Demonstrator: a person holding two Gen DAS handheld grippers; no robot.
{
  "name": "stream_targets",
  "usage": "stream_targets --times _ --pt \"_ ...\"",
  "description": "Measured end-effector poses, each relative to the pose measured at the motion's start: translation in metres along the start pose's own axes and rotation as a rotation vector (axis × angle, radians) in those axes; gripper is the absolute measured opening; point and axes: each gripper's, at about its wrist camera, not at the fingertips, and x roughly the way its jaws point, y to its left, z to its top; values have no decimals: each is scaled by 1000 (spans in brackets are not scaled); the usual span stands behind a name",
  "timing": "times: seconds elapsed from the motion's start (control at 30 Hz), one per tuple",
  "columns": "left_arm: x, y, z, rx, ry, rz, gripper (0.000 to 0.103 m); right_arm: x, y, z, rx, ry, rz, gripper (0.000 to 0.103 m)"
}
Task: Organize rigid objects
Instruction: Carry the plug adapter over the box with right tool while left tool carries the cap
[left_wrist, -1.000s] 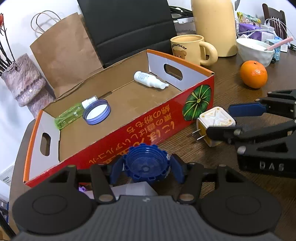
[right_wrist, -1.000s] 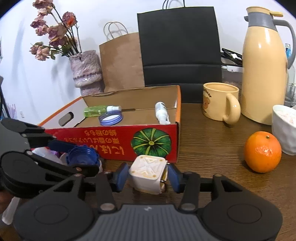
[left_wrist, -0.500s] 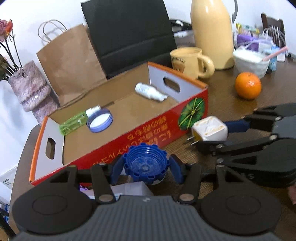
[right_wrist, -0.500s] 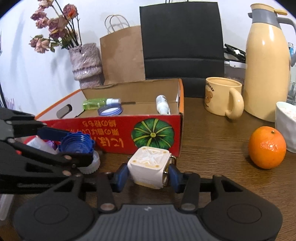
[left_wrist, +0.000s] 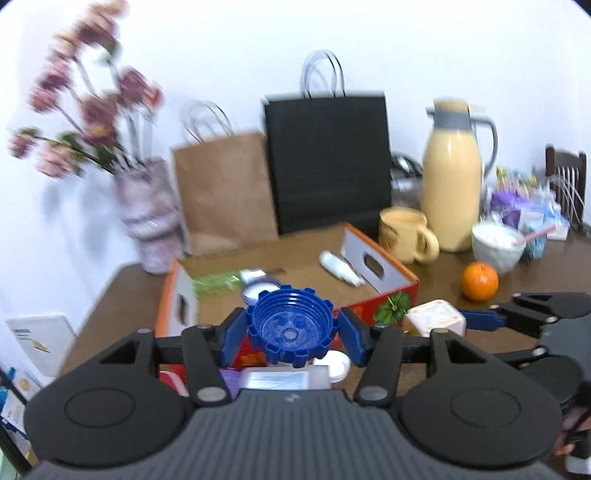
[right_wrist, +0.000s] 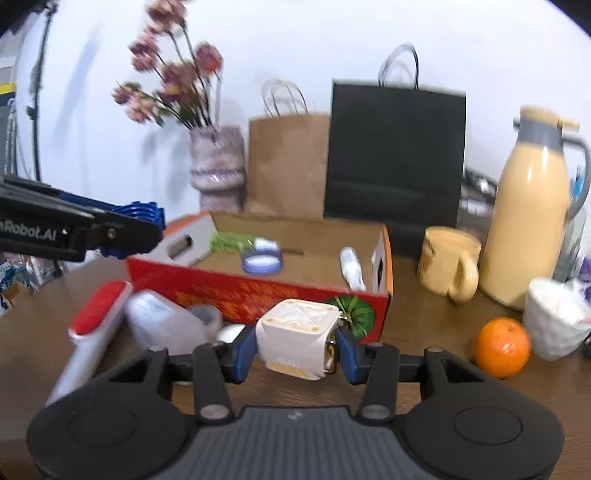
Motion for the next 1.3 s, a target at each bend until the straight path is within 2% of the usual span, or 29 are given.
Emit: stream_targets --times 0.23,0.37,0.5,0.67,0.8,0.93,1.13,1.3 --pt "-85 5 -27 -83 -116 44 55 -86 23 11 30 -84 42 46" --pt "-120 11 -39 -152 -143 50 55 -121 37 11 18 -116 58 46" --pt "-142 14 -47 -175 -161 68 55 -146 45 11 4 -138 64 46" --pt "-152 13 -50 -181 -168 75 55 -157 49 15 2 -154 59 46" --pt "-143 17 -45 -188 -166 69 55 -154 48 21 8 -159 57 46" --pt "-115 30 -32 -221 -141 19 55 -135 41 38 18 -154 63 46" --pt "-67 48 6 -216 -135 23 55 -88 28 78 6 -134 55 46" --pt "-18 58 36 -213 -111 46 55 -33 16 114 16 -102 43 46"
